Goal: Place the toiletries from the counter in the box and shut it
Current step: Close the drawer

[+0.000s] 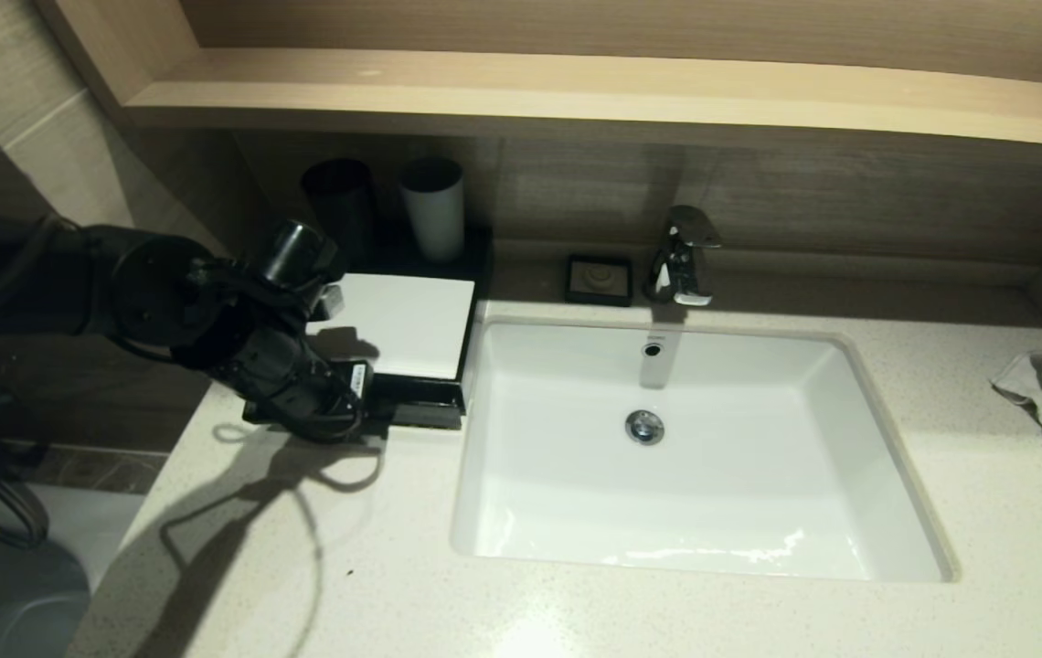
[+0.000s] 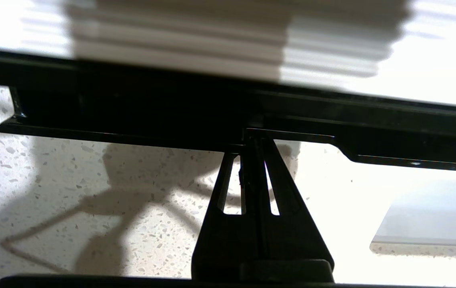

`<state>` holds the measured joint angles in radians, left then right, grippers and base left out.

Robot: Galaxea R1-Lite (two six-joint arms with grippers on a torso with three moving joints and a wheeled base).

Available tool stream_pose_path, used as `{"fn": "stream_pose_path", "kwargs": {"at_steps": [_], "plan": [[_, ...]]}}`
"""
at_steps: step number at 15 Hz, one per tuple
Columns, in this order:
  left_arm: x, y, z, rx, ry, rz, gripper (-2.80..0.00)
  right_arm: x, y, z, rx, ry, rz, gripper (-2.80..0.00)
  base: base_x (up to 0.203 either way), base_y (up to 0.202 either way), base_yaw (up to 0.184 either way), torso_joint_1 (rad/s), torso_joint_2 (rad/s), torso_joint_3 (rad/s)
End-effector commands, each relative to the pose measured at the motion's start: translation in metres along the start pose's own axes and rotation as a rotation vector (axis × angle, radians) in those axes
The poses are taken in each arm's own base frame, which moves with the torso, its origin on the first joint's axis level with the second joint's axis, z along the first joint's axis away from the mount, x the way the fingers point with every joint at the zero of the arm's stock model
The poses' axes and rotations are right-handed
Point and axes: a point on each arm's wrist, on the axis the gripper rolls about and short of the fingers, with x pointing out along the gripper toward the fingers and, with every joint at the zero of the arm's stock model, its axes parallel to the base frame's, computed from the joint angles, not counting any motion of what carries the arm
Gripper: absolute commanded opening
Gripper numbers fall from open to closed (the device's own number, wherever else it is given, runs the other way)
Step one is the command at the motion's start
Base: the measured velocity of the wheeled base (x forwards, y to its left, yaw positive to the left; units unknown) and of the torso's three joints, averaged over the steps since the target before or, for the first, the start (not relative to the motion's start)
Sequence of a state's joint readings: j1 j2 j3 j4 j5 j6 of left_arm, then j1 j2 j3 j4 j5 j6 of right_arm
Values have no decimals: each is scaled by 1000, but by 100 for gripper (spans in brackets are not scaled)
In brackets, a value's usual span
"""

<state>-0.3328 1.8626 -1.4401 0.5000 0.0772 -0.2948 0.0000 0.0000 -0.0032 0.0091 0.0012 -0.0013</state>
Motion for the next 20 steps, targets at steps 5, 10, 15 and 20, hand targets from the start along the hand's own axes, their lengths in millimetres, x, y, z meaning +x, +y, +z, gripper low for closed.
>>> {"fn": "stream_pose_path", "kwargs": {"at_steps": [5, 10, 15, 20], "plan": [[5, -4, 13, -9, -25, -5, -280, 0, 0, 0, 0, 0, 0, -280, 0, 0, 0, 0, 0, 0], [5, -6, 17, -11, -42, -10, -280, 0, 0, 0, 0, 0, 0, -280, 0, 0, 0, 0, 0, 0], [2, -8, 25, -12, -70, -8, -280, 0, 0, 0, 0, 0, 0, -280, 0, 0, 0, 0, 0, 0], [-28, -1, 8, -10, -25, 3, -280, 0, 0, 0, 0, 0, 0, -280, 0, 0, 0, 0, 0, 0]]}}
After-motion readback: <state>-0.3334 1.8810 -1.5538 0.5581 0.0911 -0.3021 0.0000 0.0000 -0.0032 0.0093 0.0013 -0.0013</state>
